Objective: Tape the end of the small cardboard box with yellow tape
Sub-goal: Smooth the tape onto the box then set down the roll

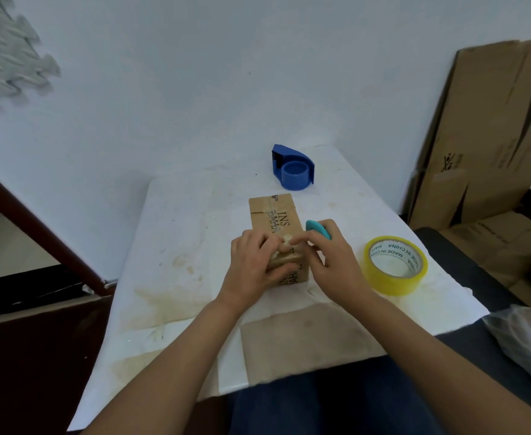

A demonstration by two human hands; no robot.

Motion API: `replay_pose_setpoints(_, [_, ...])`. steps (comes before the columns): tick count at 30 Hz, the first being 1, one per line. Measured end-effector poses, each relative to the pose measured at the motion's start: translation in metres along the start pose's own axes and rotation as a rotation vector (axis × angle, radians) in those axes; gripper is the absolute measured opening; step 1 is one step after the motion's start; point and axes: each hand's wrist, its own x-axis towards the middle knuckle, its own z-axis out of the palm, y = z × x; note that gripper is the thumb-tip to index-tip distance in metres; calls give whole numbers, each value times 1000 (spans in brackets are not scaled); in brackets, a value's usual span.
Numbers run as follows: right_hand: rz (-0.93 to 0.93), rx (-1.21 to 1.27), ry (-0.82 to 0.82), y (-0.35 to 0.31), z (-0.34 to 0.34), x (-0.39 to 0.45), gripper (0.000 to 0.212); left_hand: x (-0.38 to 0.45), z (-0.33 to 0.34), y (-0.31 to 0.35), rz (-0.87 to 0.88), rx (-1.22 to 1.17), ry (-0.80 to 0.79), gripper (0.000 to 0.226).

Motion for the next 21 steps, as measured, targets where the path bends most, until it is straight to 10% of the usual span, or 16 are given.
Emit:
replay_pose_setpoints(9, [-40,-3,-67,4,-2,-3,17,3,-4,-8,178,116,-47,45])
replay_pose_setpoints(21, [-101,-269,-228,13,0,2,64,-1,-17,-18,287,156,-175,58])
